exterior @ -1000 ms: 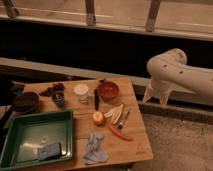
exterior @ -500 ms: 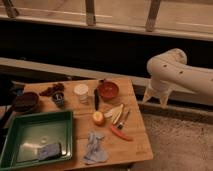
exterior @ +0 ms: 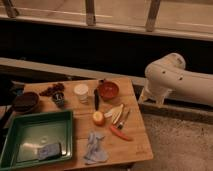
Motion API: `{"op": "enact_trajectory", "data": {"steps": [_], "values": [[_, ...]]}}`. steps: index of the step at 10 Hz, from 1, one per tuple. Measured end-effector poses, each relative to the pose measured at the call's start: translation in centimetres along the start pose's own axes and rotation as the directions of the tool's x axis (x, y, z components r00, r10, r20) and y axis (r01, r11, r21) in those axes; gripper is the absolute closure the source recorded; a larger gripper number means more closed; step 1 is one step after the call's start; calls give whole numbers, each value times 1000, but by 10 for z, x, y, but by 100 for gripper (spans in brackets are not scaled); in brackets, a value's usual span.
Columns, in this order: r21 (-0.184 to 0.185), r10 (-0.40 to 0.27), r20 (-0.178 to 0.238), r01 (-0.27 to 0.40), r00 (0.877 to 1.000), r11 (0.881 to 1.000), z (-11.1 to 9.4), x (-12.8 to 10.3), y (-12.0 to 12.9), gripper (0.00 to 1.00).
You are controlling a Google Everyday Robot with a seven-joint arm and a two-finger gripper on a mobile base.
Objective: Place fork in red bowl
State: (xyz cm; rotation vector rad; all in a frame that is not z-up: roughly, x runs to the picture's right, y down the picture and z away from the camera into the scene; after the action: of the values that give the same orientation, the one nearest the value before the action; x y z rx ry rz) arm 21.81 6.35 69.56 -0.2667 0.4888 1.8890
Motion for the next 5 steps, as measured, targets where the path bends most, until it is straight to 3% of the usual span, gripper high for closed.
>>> {"op": "enact_trajectory", "data": {"steps": [2,5], "values": [[-44,-37,20,38,999,998,8,3,23,35],[-37,-106,36,107,994,994,23,7,50,35]]}}
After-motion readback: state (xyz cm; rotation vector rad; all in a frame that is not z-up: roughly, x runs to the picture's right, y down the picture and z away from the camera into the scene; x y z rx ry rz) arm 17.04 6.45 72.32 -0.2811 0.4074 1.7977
